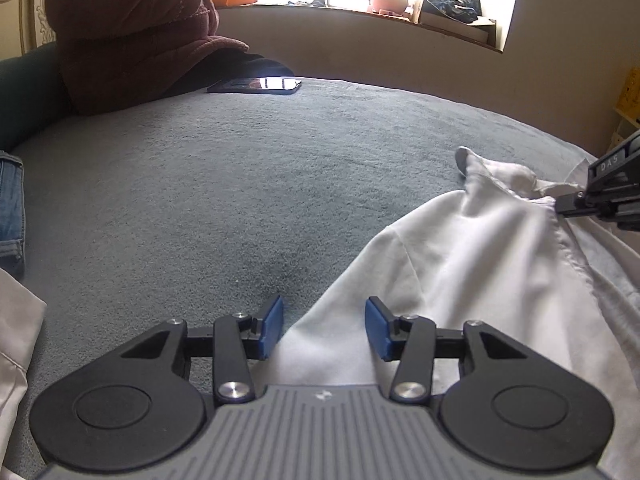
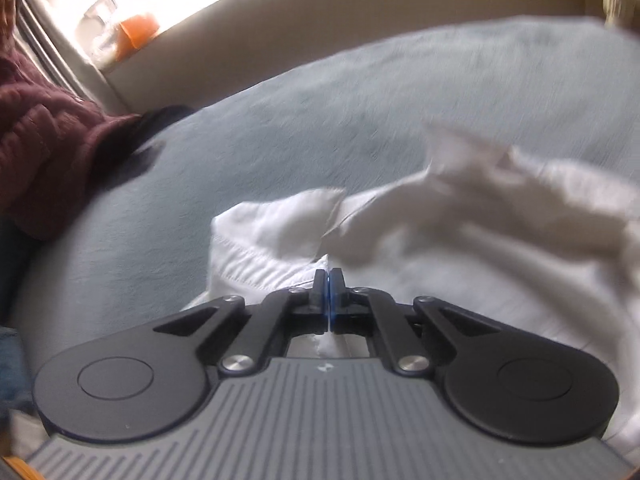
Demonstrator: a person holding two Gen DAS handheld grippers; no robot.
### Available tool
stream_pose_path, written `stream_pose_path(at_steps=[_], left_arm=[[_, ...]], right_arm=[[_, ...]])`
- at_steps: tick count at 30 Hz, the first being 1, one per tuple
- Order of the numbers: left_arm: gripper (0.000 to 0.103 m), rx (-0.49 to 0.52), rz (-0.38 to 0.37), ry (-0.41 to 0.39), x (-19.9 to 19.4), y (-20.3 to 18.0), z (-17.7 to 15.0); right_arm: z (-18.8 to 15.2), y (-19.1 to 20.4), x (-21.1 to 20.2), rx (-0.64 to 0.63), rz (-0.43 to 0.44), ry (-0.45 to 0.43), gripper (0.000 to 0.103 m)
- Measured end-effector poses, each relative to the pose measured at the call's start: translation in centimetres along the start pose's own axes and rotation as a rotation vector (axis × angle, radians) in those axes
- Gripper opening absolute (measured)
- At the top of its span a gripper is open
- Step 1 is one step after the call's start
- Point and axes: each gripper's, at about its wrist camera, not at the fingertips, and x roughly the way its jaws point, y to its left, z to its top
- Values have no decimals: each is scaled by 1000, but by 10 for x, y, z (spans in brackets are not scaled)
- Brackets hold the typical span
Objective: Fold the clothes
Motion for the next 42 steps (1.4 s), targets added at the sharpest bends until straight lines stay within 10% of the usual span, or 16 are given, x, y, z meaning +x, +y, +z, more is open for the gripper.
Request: stream_pose_path(at_steps=[13, 22, 31, 42], left_arm=[[55, 21, 46, 17, -4, -3, 3], [55, 66, 47, -32, -44, -11, -5], [58, 252, -266, 61, -93, -90, -55], [58, 368, -169, 114, -77, -120, -87]], right_arm=[[-3, -9, 13, -60, -164, -17, 2], [-18, -85, -71, 131, 110, 118, 21], [-78, -99, -98, 195, 229, 211, 25], [-106, -96, -90, 163, 286, 241, 26]])
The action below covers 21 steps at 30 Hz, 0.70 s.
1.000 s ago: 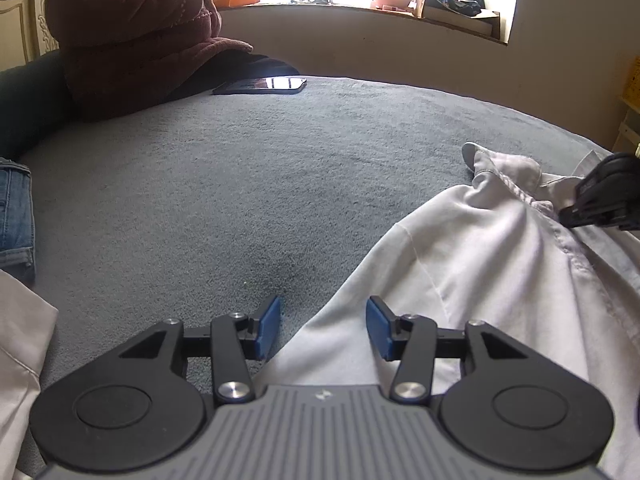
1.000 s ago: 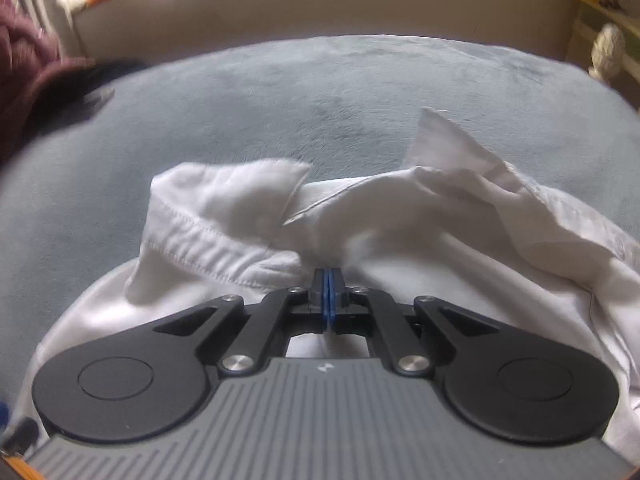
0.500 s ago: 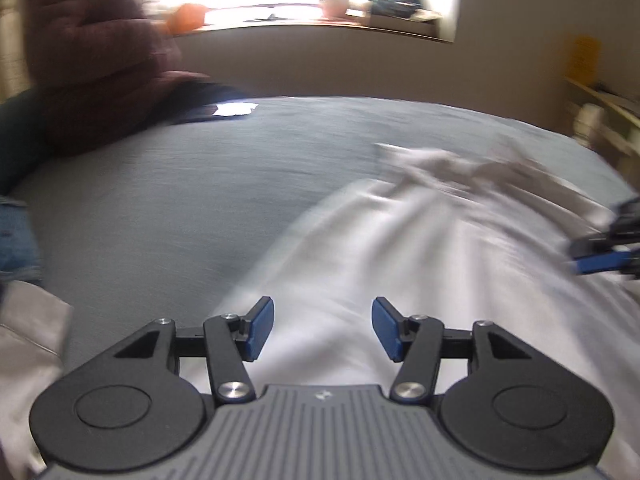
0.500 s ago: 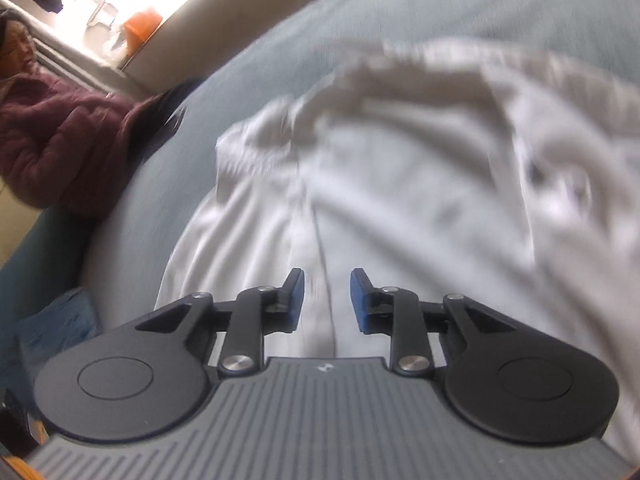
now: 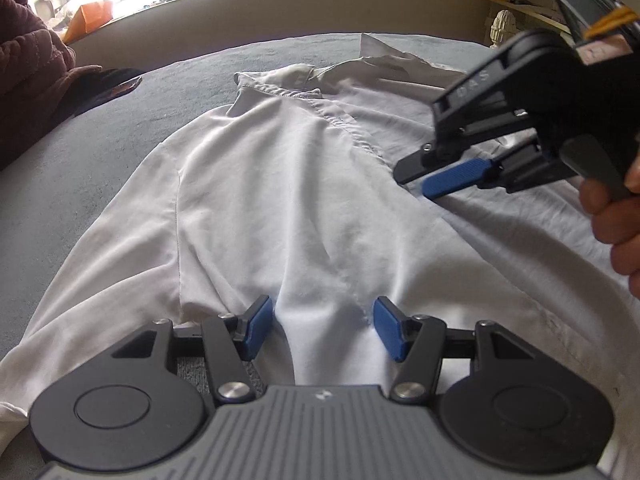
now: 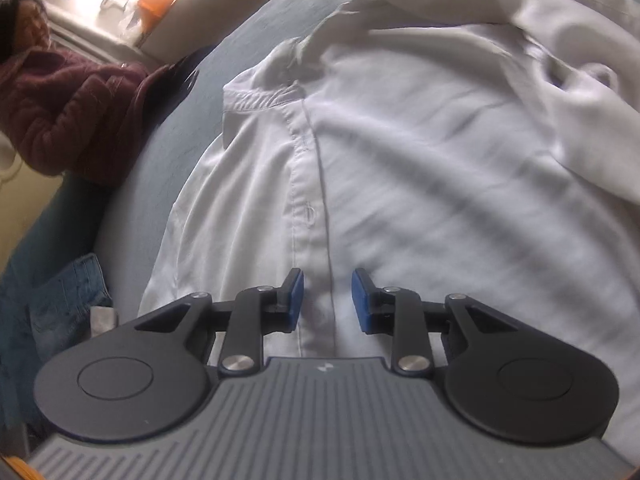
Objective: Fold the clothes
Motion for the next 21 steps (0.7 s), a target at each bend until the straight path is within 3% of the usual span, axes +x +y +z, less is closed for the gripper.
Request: stream_pose_path(at_steps=[6, 8, 10, 12, 19, 21], left_arm=[[59, 5, 3, -10, 4, -1, -2], [59, 13, 6, -21, 4, -3, -4], [60, 16, 5, -29, 4, -2, -6], [60, 22, 4, -36, 3, -2, -6], [64, 40, 30, -44, 3, -5, -4], [65, 35, 35, -39, 4, -5, -2]], right_arm=[[2, 11, 13, -105, -15, -10, 26], [3, 15, 17, -140, -20, -13, 22], [4, 18, 22, -175, -25, -16, 7], [2, 28, 16, -253, -84, -60, 1], [-6, 64, 12, -591, -358, -184, 0], [-10, 65, 28, -662, -445, -161, 0]])
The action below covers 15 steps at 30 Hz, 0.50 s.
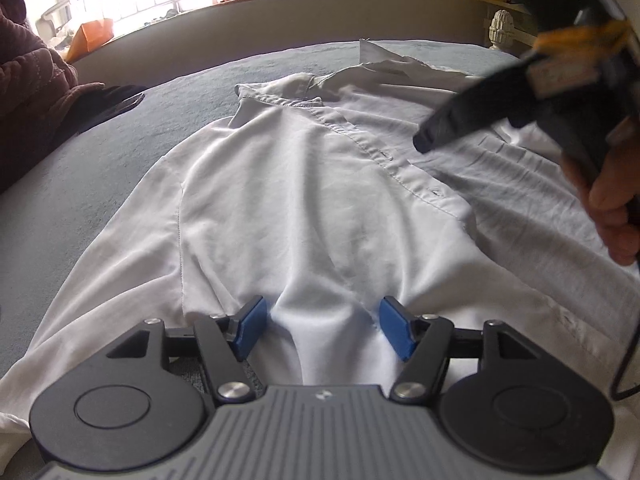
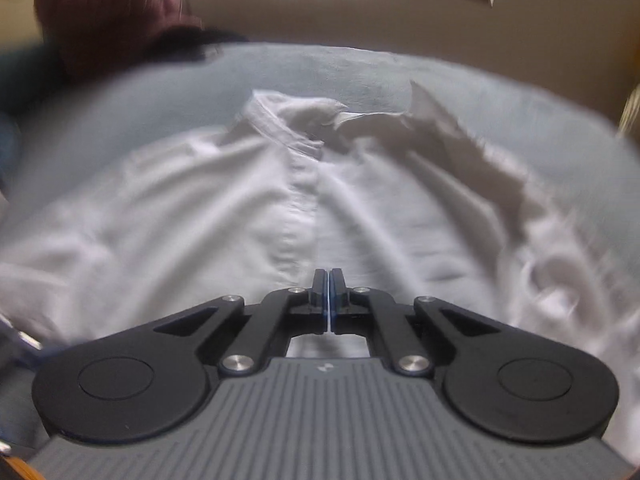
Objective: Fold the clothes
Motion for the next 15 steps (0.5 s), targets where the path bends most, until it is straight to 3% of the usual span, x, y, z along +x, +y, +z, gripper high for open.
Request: stream_pose_path(at_steps=[1, 4, 8, 9, 10, 15], left_arm=[[65, -1, 2, 3, 0, 0, 0], [66, -5, 6, 9, 1, 0, 2], [68, -11, 3, 4, 1, 2, 0], [68, -11, 3, 2, 1, 2, -1], [68, -10, 4, 1, 1, 2, -1], [68, -14, 5, 1, 1, 2, -1]], right_arm=[[-2, 3, 9, -26, -21, 27, 1], [-7, -16, 10, 106, 14, 21, 2], [-18, -69, -16, 470, 241, -21, 8], [-24, -79, -21, 535, 319, -18, 16], [-29, -81, -21, 545, 353, 0, 24], [-54, -82, -16, 563, 497, 95, 40]])
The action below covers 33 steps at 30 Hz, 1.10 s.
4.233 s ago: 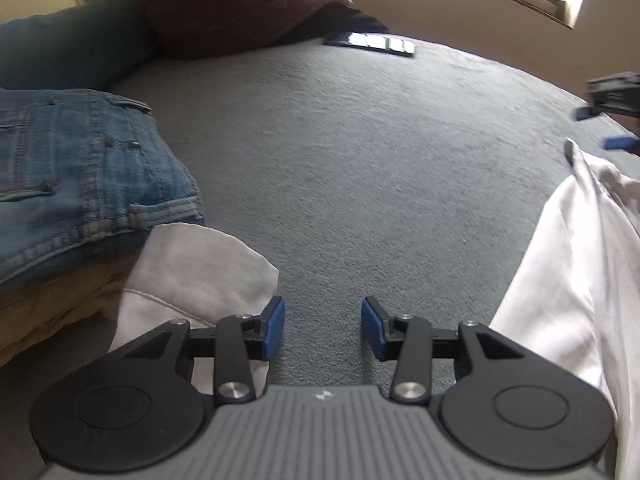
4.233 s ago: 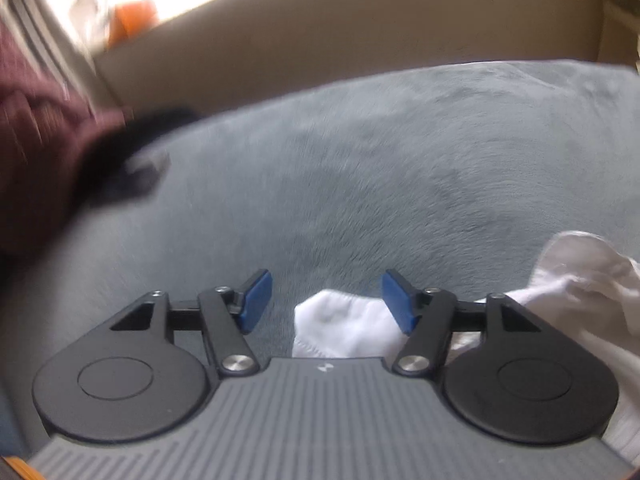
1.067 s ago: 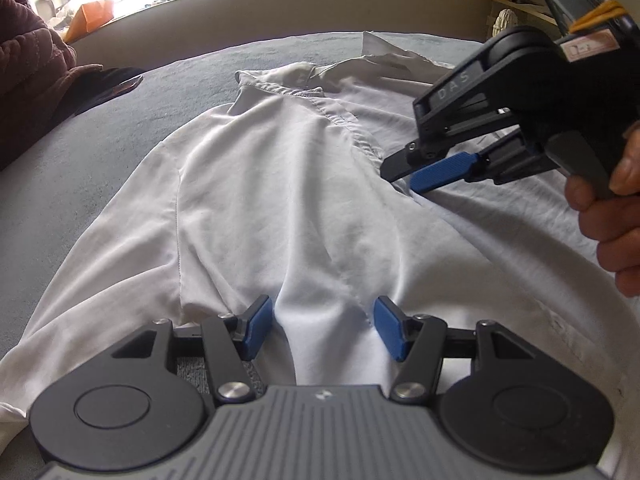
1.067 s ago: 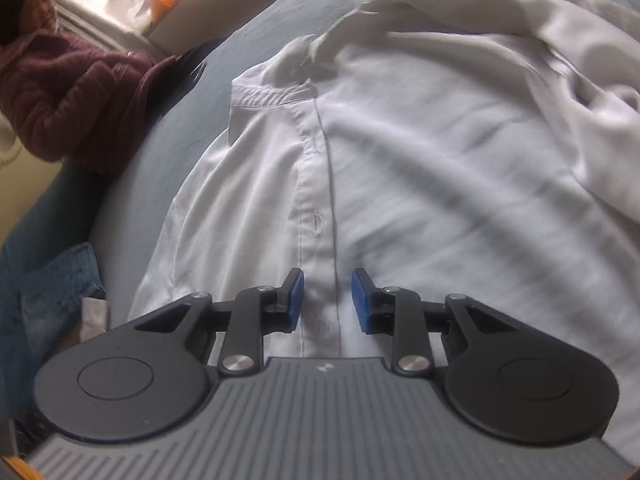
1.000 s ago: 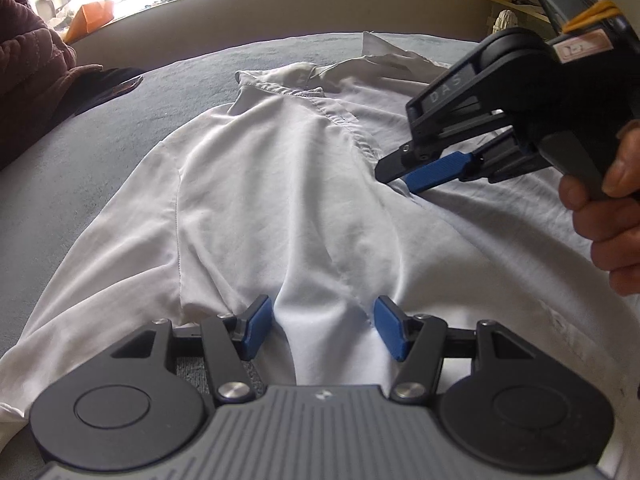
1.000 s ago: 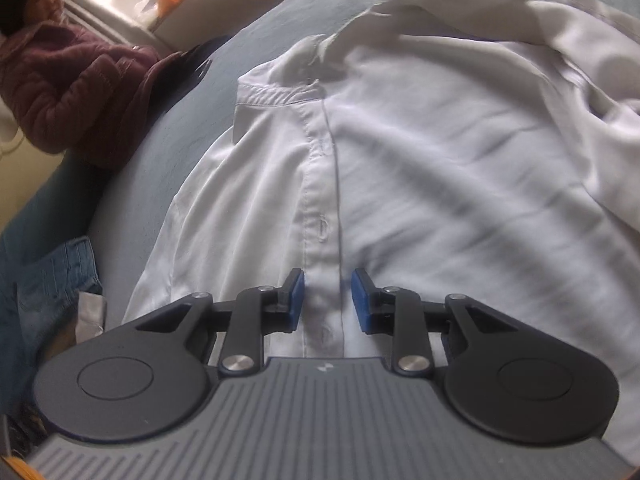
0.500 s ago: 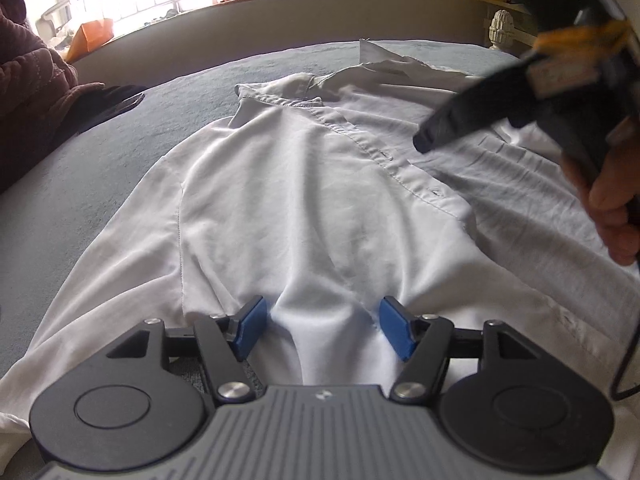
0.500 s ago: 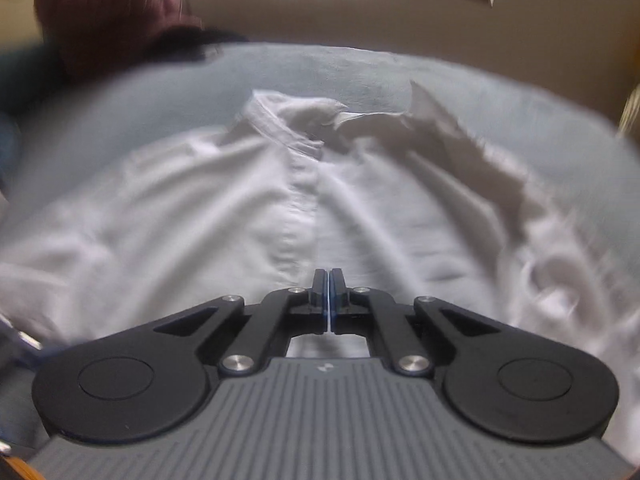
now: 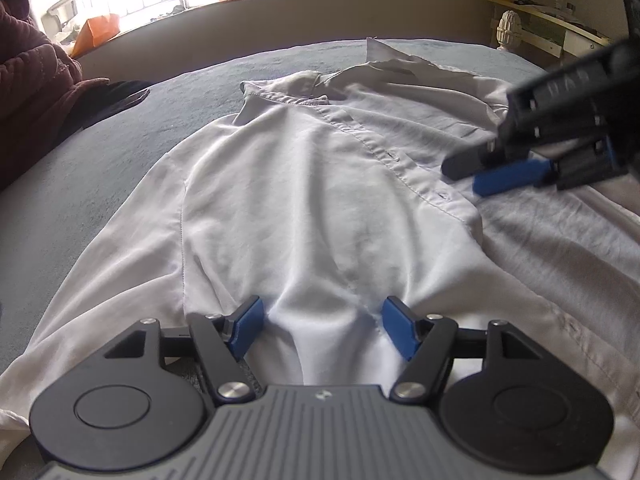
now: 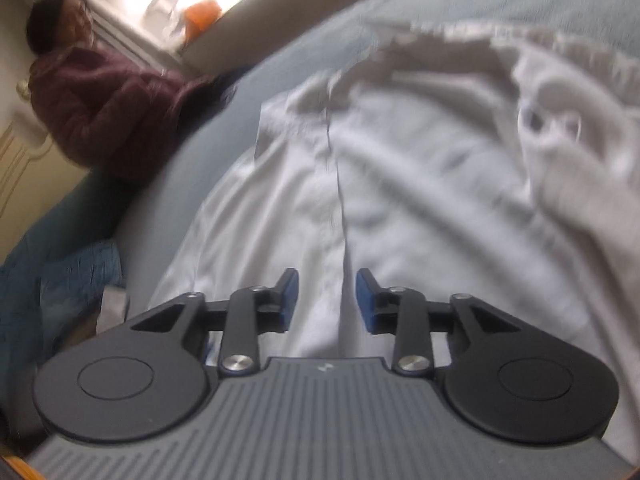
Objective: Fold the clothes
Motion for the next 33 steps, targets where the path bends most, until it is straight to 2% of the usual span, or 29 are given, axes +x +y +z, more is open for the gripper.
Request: stream_pose_path(at_steps=[3, 5, 6, 7, 9, 13, 16, 18, 20, 22, 23, 25, 28, 30, 33], left_arm=[[69, -2, 1, -3, 1, 0, 0], [69, -3, 2, -5, 1, 0, -1], [70, -4, 3, -7, 1, 1, -1], [70, -4, 4, -8, 1, 1, -1], [69, -8, 9, -11, -2, 1, 1], [68, -14, 18, -29, -8, -1, 4], [69, 21, 41, -5, -1, -9, 3], [69, 40, 58, -1, 0, -13, 4], [69, 45, 66, -2, -3, -14, 6], [69, 33, 69, -6, -10, -8, 8], [69, 26, 71, -9, -14, -5, 9], [69, 10, 74, -13, -23, 2, 9], [69, -28, 72, -12, -41, 18, 2], [69, -55, 64, -3, -54, 28, -7], [69, -101, 21, 45, -71, 41, -28]], right_arm=[[-10, -1, 6, -12, 30, 31, 39], [-15, 3, 9, -39, 34, 26, 29], [-16, 7, 8, -53, 30, 22, 13], [-16, 11, 7, -68, 26, 20, 7], [-15, 23, 1, -129, -16, -12, 5], [-24, 62, -5, -383, -191, -90, 4], [-39, 77, 15, -570, -374, -86, 5], [-49, 74, 36, -639, -481, -42, 7], [-48, 71, 35, -609, -486, -63, 12], [-38, 66, 17, -521, -493, -96, 35], [-33, 64, 8, -476, -497, -112, 38], [-28, 53, -22, -389, -469, -147, 40], [-30, 32, -68, -232, -400, -138, 41], [-46, 18, -99, -114, -329, -121, 41], [-88, 5, -136, 7, -260, -86, 41]])
